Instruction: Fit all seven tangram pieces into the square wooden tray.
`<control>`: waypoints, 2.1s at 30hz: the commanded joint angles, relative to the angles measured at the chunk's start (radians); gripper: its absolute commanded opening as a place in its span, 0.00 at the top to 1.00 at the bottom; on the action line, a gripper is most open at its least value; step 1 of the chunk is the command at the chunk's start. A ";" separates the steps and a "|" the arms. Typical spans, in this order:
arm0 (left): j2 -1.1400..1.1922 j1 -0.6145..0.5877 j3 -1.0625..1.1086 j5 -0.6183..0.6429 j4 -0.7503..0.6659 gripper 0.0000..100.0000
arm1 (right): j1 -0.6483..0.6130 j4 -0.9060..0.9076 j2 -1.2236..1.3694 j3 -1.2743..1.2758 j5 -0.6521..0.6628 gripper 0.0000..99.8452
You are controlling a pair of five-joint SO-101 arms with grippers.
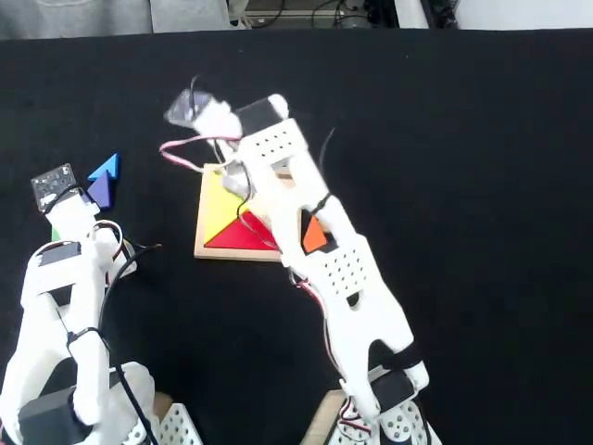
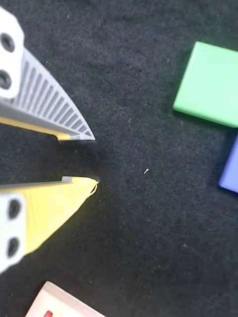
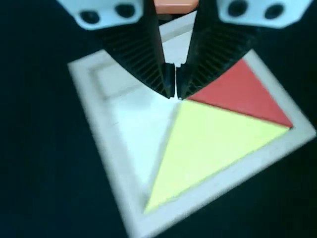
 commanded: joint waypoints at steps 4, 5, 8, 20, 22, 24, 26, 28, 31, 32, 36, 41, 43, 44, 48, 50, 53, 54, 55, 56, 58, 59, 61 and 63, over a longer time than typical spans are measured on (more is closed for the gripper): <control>-0.003 -0.004 -0.010 -0.006 -0.014 0.87 | 0.100 0.037 -0.025 -0.108 -0.049 0.99; -0.003 -0.004 -0.010 -0.006 -0.014 0.87 | 0.112 0.037 -0.028 -0.093 -0.091 0.99; -0.003 -0.004 -0.010 -0.006 -0.014 0.87 | 0.140 0.038 -0.031 -0.041 -0.198 0.99; -0.003 -0.004 -0.010 -0.006 -0.014 0.87 | 0.158 0.040 -0.025 0.105 -0.374 0.84; -0.003 -0.004 -0.010 -0.006 -0.014 0.87 | 0.173 0.038 -0.025 0.131 -0.370 0.84; -0.003 -0.004 -0.010 -0.006 -0.014 0.87 | 0.169 0.037 -0.024 0.180 -0.368 0.84; -0.003 -0.004 -0.010 -0.006 -0.014 0.87 | 0.161 0.031 -0.024 0.232 -0.368 0.84; -0.003 -0.004 -0.010 -0.006 -0.014 0.87 | 0.160 0.014 -0.024 0.254 -0.368 0.85; -0.003 -0.004 -0.010 -0.006 -0.014 0.87 | 0.172 0.008 -0.024 0.259 -0.368 0.85; -0.003 -0.004 -0.010 -0.006 -0.012 0.87 | 0.175 0.005 -0.024 0.260 -0.368 0.85; -0.003 -0.004 -0.010 -0.006 -0.012 0.87 | 0.184 0.005 -0.012 0.268 -0.368 0.86; -0.005 -0.004 -0.010 -0.006 -0.012 0.87 | 0.187 -0.002 0.042 0.260 -0.367 0.89; -0.005 -0.004 -0.010 -0.006 -0.012 0.87 | 0.189 0.005 0.045 0.239 -0.367 0.89; -0.005 -0.004 -0.010 -0.006 -0.012 0.87 | 0.190 0.005 0.045 0.229 -0.367 0.89; -0.005 -0.004 -0.010 -0.006 -0.012 0.87 | 0.209 0.005 0.045 0.199 -0.331 0.93; -0.005 -0.004 -0.010 -0.006 -0.012 0.87 | 0.212 0.005 0.047 0.194 -0.275 0.96; -0.005 -0.004 -0.010 -0.006 -0.012 0.87 | 0.221 0.005 0.047 0.194 -0.224 0.97; -0.005 -0.004 -0.010 -0.006 -0.012 0.87 | 0.227 0.005 0.047 0.191 -0.207 0.97; -0.005 -0.004 -0.010 -0.006 -0.012 0.87 | 0.233 0.005 0.047 0.188 -0.190 0.97; -0.005 -0.004 -0.010 -0.006 -0.012 0.87 | 0.242 0.005 0.045 0.188 -0.173 0.97; -0.005 -0.004 -0.010 -0.006 -0.012 0.87 | 0.253 0.012 0.044 0.188 -0.167 0.97; -0.005 -0.004 -0.010 -0.006 -0.012 0.87 | 0.256 0.025 0.044 0.188 -0.173 0.97; -0.005 -0.004 -0.010 -0.006 -0.014 0.87 | 0.256 0.034 0.039 0.188 -0.215 0.92; -0.005 -0.004 -0.010 -0.006 -0.014 0.87 | 0.252 0.034 0.035 0.186 -0.244 0.82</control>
